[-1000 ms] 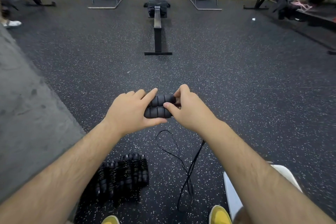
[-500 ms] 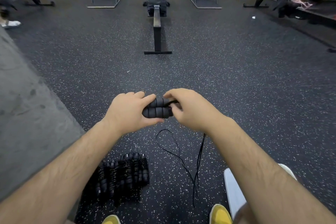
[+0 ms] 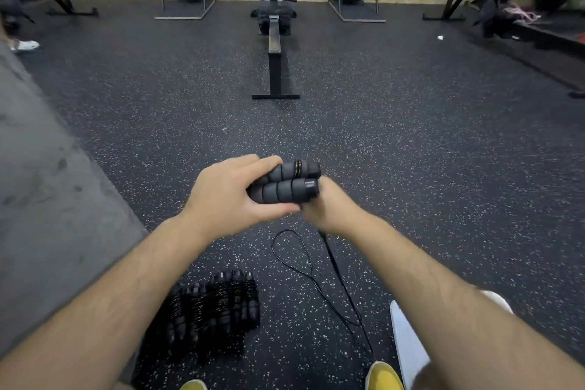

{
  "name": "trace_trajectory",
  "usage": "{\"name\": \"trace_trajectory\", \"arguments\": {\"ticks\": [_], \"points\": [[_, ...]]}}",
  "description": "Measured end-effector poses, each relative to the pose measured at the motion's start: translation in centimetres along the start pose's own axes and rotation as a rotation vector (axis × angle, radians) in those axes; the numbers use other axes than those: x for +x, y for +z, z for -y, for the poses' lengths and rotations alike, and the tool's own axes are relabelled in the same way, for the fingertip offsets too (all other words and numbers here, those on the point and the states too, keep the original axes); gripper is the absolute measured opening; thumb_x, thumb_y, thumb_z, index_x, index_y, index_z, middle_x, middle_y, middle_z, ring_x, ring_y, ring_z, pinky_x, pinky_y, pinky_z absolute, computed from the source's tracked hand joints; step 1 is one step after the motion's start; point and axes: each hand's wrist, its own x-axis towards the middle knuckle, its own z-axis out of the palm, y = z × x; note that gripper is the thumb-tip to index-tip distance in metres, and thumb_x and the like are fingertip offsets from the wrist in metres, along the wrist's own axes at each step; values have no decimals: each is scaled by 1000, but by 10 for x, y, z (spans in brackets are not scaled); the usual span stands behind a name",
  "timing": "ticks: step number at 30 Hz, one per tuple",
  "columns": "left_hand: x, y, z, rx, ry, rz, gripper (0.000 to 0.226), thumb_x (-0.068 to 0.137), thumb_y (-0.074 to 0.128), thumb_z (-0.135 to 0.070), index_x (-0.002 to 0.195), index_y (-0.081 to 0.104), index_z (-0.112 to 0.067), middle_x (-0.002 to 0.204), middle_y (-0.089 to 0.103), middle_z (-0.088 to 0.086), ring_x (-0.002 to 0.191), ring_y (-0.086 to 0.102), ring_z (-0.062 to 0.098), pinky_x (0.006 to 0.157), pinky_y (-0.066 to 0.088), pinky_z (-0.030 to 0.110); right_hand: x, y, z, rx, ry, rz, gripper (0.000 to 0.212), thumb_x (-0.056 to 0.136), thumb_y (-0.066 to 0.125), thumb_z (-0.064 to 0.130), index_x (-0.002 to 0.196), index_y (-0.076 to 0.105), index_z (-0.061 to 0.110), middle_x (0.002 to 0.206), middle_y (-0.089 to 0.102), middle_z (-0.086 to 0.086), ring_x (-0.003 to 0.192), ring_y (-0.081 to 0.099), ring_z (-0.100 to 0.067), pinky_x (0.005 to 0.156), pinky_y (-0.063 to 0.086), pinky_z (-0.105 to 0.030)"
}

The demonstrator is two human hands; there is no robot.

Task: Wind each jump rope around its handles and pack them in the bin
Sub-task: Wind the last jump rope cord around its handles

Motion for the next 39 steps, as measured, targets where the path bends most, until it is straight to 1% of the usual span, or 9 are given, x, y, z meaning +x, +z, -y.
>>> {"name": "trace_trajectory", "arguments": {"ticks": [2, 5, 10, 17, 22, 26, 33, 36, 39], "points": [[3, 0, 7, 124, -30, -72, 66, 70, 65, -83, 114, 64, -33, 79, 54, -12, 77, 57, 12, 64, 44, 28, -4, 17, 13, -75, 0, 35, 28, 99, 42, 9, 121, 58, 14, 103, 63, -3, 90, 59, -23, 75, 45, -28], [9, -1, 26, 270, -3, -100, 73, 73, 59, -85, 118, 66, -28, 80, 57, -7, 75, 61, 21, 63, 45, 31, -15, 26, 27, -95, -29, 124, 12, 106, 39, 25, 103, 49, 19, 92, 57, 3, 80, 53, -16, 78, 38, -29], [9, -6, 45, 316, 16, -19, 77, 70, 48, -91, 116, 64, -31, 79, 56, -7, 73, 61, 22, 61, 48, 32, -32, -7, 38, -174, 35, 119, 26, 106, 40, 34, 85, 47, 20, 83, 55, 3, 72, 51, -15, 61, 37, -33], [7, 10, 39, 379, 105, 60, 72, 69, 46, -83, 106, 67, -25, 73, 56, -2, 64, 62, 29, 56, 44, 32, -41, -14, 42, -345, -49, 142, 22, 103, 41, 31, 88, 50, 19, 86, 58, 1, 79, 54, -24, 64, 35, -33], [6, 17, 35, 366, 139, 159, 75, 66, 43, -89, 104, 64, -29, 74, 55, -7, 68, 62, 26, 59, 41, 31, -29, -40, 32, -572, -194, -50, 16, 101, 48, 35, 106, 61, 26, 104, 64, 6, 96, 60, -21, 74, 45, -34], [1, 17, 21, 229, 236, 228, 72, 68, 47, -91, 99, 64, -29, 73, 52, -10, 68, 59, 20, 59, 49, 33, -14, -48, 5, -399, -242, -109, 13, 98, 57, 32, 104, 69, 29, 102, 65, 13, 98, 60, -13, 81, 49, -36], [-4, -13, -3, 44, 159, 198, 73, 71, 58, -83, 130, 54, -40, 92, 57, -16, 87, 57, 9, 74, 49, 30, -8, -35, -18, 109, -64, -90, 17, 94, 57, 14, 93, 67, 28, 87, 71, 5, 84, 64, -14, 80, 53, -39], [-3, -16, 1, 92, 114, 169, 73, 75, 70, -65, 139, 52, -35, 100, 58, -14, 93, 59, 12, 79, 49, 31, -7, -16, -8, -68, -5, 6, 31, 88, 48, -4, 94, 63, 23, 91, 69, -3, 88, 64, -25, 71, 52, -33], [1, -9, 13, 234, 96, 71, 69, 74, 77, -51, 135, 58, -24, 95, 62, -4, 86, 63, 24, 72, 51, 36, -6, 13, 11, -178, 32, 103, 24, 99, 41, 3, 115, 59, 0, 106, 63, -17, 95, 60, -33, 68, 46, -31]]}}
